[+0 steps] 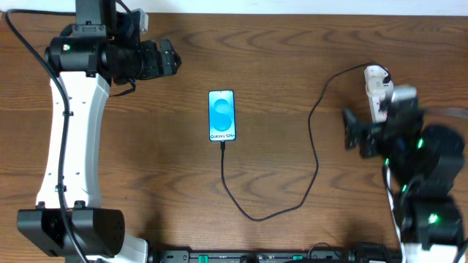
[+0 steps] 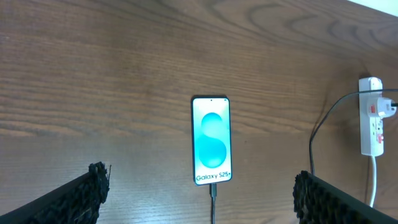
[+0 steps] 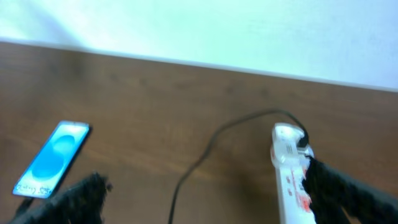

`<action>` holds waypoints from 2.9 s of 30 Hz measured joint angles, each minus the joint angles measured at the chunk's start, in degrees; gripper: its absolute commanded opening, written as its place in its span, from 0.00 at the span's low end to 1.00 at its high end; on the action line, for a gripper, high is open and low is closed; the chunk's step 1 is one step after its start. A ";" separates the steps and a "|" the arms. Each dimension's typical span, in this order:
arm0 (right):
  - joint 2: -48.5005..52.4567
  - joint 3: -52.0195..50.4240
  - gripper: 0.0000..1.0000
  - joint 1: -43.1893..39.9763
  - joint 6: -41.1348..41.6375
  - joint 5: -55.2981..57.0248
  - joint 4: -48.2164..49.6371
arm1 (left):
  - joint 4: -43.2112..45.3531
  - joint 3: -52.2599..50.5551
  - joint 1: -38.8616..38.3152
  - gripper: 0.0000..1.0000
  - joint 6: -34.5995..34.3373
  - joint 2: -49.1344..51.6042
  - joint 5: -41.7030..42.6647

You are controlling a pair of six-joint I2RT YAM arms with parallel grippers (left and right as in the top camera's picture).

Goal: Plug charger to phone and switch on socket

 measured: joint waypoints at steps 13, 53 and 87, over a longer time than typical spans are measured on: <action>-26.32 -31.08 0.99 0.02 -0.20 0.31 23.26 | -0.02 0.00 0.00 0.97 0.00 0.00 -0.02; -41.05 -43.32 0.99 2.49 0.74 7.96 19.32 | -0.02 0.00 0.00 0.96 0.00 0.00 0.00; -41.05 -43.32 0.99 2.49 0.74 8.15 19.28 | 13.44 -16.94 0.00 0.96 2.43 -25.68 -8.98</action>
